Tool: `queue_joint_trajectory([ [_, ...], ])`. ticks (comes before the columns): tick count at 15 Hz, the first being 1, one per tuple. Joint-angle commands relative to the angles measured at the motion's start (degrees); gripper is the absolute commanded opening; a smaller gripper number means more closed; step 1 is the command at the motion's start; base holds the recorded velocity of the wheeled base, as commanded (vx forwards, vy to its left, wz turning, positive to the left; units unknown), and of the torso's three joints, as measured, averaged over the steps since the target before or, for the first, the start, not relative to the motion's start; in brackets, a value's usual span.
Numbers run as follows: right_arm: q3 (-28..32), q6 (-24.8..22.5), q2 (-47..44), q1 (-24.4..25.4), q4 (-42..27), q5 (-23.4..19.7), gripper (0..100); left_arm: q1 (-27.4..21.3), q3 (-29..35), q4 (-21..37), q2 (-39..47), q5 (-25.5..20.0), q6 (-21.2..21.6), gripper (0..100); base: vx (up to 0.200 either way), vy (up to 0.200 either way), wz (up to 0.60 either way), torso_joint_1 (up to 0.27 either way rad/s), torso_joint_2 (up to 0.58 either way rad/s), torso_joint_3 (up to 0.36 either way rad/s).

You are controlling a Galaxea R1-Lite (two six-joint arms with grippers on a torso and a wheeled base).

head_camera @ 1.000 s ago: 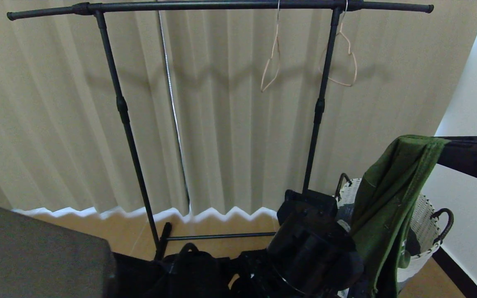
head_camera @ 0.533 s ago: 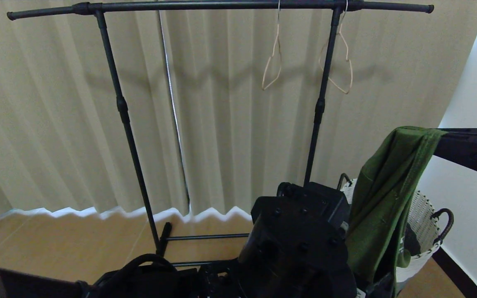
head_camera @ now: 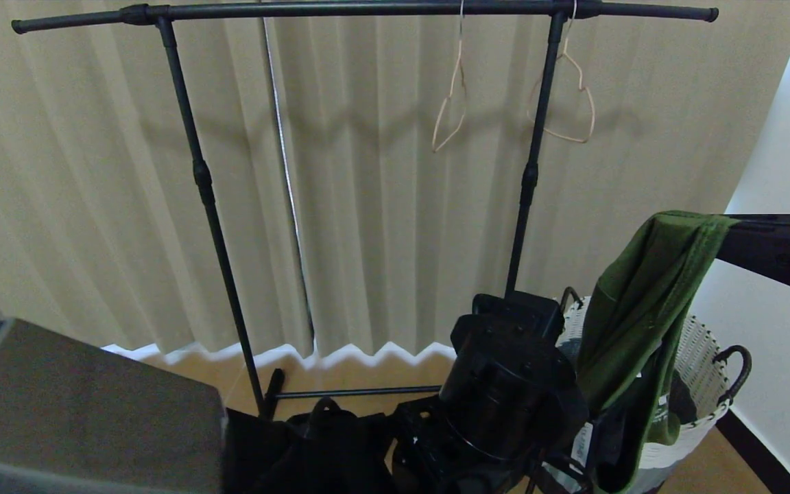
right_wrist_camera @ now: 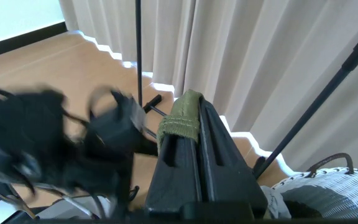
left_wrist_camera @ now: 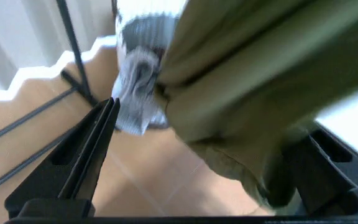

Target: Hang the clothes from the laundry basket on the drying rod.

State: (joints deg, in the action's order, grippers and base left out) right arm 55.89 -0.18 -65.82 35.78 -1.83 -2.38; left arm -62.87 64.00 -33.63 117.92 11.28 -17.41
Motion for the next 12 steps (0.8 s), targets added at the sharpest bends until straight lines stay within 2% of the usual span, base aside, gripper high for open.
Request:
queue_joint_trajectory([
  [1, 0.09, -0.08, -0.01, -0.01, -0.02, 0.00, 0, 0.73, -0.02, 0.06, 3.81, 0.76, 0.62, 100, 0.000, 0.000, 0.00, 0.000, 0.00, 0.000],
  [4, 0.00, -0.08, -0.10, -0.01, -0.02, 0.09, 0, 1.26, -3.27, -0.03, 3.11, 2.70, 4.31, 100, 0.000, 0.000, 0.00, 0.000, 0.00, 0.000],
  [7, 0.00, -0.08, -0.19, -0.01, -0.11, 0.09, 0, 1.34, -5.55, -0.03, 1.35, 2.87, 4.84, 100, 0.000, 0.000, 0.00, 0.000, 0.00, 0.000],
  [8, 0.00, -0.17, -0.19, -0.01, -0.11, 0.09, 0, 1.34, -6.34, -0.03, 0.73, 2.79, 4.84, 0, 0.000, 0.000, 0.00, 0.000, 0.00, 0.000],
  [12, 0.09, -0.17, -0.89, -0.01, -0.11, 0.09, 0, 1.34, -10.91, -1.70, -2.87, 4.28, 6.51, 0, 0.000, 0.000, 0.00, 0.000, 0.00, 0.000],
])
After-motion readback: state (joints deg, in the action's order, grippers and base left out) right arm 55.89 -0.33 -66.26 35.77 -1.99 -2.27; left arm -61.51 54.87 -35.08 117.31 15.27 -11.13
